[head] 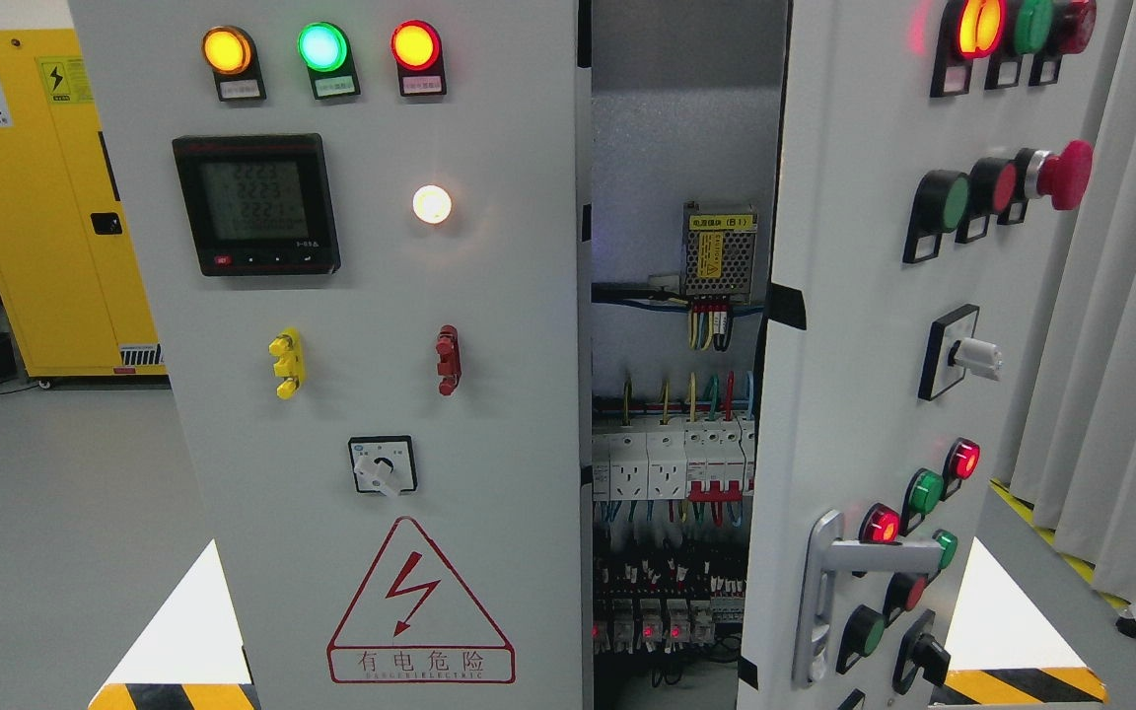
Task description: Open door with both hands
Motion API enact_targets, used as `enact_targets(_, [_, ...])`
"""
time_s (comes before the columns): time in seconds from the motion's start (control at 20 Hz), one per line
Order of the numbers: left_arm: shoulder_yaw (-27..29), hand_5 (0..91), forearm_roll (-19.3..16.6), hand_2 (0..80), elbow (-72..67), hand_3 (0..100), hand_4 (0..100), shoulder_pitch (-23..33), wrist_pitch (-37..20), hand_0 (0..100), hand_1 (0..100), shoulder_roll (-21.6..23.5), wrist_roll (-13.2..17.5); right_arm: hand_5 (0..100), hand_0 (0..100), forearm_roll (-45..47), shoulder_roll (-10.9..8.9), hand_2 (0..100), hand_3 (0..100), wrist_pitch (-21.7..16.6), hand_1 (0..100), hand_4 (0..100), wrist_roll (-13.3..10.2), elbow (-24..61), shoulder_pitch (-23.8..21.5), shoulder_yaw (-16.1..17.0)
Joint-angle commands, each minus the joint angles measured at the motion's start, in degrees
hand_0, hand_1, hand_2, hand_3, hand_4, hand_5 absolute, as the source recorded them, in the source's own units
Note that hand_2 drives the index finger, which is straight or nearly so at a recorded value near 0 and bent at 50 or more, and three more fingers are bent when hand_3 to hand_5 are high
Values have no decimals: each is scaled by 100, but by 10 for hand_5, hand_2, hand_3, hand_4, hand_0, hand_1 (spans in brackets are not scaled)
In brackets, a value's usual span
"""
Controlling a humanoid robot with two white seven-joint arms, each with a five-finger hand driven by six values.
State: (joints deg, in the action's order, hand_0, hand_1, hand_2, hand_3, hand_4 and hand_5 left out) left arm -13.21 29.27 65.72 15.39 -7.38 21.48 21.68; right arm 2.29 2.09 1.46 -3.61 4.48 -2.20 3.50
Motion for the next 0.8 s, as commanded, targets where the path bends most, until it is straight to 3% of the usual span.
enact_targets(0.0, [-165,0,756,0,3059,53,0,140,9,0,0,1867,91,0,212,0,2,0,0,3,122,0,1,-9,1,-16])
enact_targets(0.25, [-200,0,843,0,3526,53,0,148,0,0,0,2728,82,0,212,0,2,0,0,3,121,0,1,-9,1,-16])
enact_targets(0.55, [-174,0,1713,0,4255,53,0,70,-184,0,0,4020,100,0,212,0,-16,0,0,3,121,0,1,-9,1,-16])
enact_targets(0.75, [-156,0,2205,0,4361,53,0,-27,-754,0,0,4863,240,0,212,0,-7,0,0,3,121,0,1,-9,1,-16])
